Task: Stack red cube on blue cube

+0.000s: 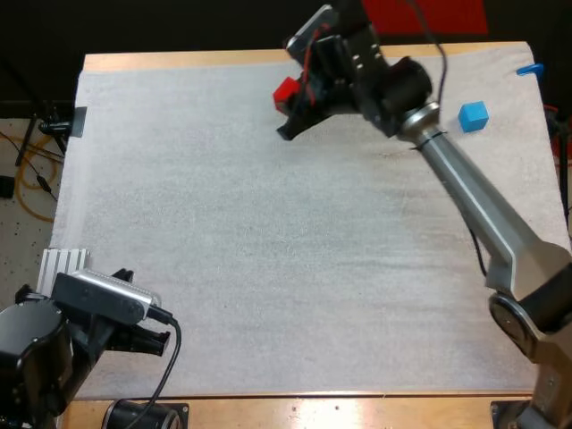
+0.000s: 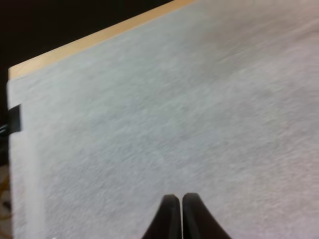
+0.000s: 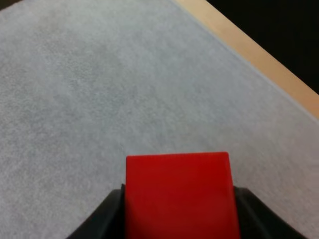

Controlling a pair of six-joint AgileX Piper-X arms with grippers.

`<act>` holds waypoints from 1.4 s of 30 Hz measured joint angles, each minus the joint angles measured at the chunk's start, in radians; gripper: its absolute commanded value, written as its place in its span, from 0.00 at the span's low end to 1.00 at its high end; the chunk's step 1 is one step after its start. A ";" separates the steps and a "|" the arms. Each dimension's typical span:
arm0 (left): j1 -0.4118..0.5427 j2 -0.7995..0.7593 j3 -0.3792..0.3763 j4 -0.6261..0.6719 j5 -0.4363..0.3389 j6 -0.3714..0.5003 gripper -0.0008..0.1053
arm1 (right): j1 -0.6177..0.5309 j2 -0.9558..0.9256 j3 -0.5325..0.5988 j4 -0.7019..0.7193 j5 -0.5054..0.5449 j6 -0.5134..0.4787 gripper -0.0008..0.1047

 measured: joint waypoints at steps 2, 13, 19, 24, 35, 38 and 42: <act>0.000 0.000 0.000 -0.001 0.024 0.000 0.01 | -0.018 -0.021 0.016 0.000 0.002 0.000 0.21; 0.000 0.000 0.000 -0.008 0.054 0.000 0.01 | -0.170 -0.284 0.403 -0.169 0.040 0.019 0.21; 0.000 0.000 0.000 -0.019 0.094 0.000 0.01 | -0.292 -0.332 0.526 -0.245 0.110 0.054 0.21; 0.000 0.000 0.000 -0.022 0.094 0.000 0.01 | -0.382 -0.315 0.541 -0.260 0.167 0.069 0.21; 0.000 0.057 0.000 -0.024 0.129 0.000 0.01 | -0.517 -0.226 0.541 -0.336 0.223 0.126 0.21; 0.000 0.058 0.000 -0.037 0.148 0.000 0.01 | -0.525 -0.190 0.541 -0.385 0.234 0.127 0.21; 0.000 0.058 0.000 -0.050 0.158 0.000 0.01 | -0.525 -0.143 0.541 -0.429 0.255 0.138 0.21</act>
